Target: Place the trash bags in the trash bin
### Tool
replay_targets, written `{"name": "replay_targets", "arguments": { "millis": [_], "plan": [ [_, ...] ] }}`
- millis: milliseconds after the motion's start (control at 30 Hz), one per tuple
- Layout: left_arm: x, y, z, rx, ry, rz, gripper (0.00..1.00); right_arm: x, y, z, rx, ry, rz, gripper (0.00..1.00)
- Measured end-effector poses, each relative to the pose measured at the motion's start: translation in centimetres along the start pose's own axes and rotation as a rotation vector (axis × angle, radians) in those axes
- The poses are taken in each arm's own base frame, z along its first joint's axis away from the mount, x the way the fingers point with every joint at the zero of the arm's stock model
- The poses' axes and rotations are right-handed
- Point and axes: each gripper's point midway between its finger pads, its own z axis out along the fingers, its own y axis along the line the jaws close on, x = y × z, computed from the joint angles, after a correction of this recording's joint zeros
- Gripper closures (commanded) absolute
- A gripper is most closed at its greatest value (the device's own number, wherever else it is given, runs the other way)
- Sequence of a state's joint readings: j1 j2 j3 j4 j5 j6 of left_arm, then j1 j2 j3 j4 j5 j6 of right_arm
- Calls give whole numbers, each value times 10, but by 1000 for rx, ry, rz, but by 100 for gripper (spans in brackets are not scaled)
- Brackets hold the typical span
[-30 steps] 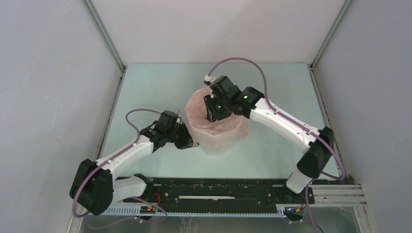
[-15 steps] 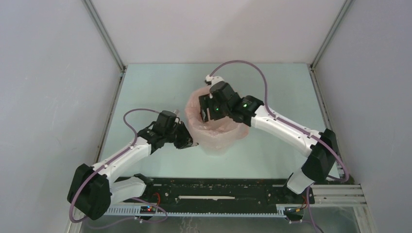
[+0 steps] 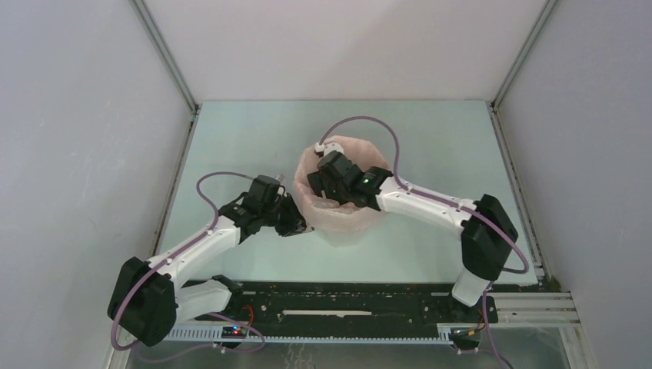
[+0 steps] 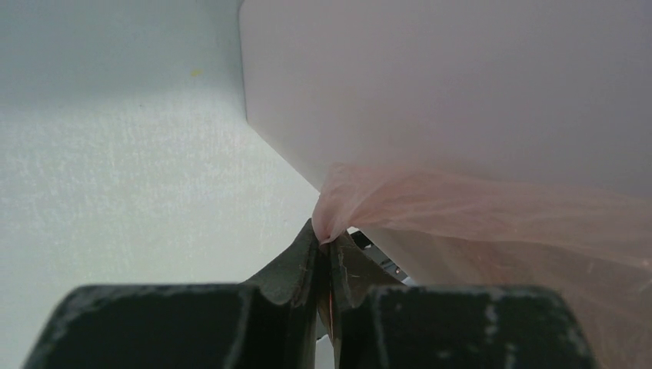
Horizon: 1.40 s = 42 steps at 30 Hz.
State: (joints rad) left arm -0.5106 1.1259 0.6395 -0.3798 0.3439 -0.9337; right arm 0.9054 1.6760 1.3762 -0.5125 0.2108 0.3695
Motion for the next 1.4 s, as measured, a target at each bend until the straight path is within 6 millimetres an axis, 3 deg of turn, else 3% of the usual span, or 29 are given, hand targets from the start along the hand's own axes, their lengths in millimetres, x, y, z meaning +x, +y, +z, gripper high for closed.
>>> {"name": "replay_targets", "arguments": {
  "millis": [100, 200, 600, 833, 1167, 1400],
  "plan": [
    [0, 0, 0, -1, 1, 2, 89, 19, 5, 19, 9, 50, -24, 14],
    [1, 4, 4, -15, 12, 5, 90, 23, 0, 25, 35, 72, -29, 12],
    [2, 10, 12, -36, 33, 9, 89, -11, -5, -29, 10, -27, -18, 9],
    [3, 11, 14, -38, 39, 7, 89, 21, -5, 0, 17, 75, -23, 9],
    [-1, 5, 14, -32, 35, 13, 88, 7, 5, 8, -20, 38, 2, 6],
    [-5, 3, 13, -35, 26, 32, 88, 9, -8, 2, 43, 135, -13, 6]
  ]
}}
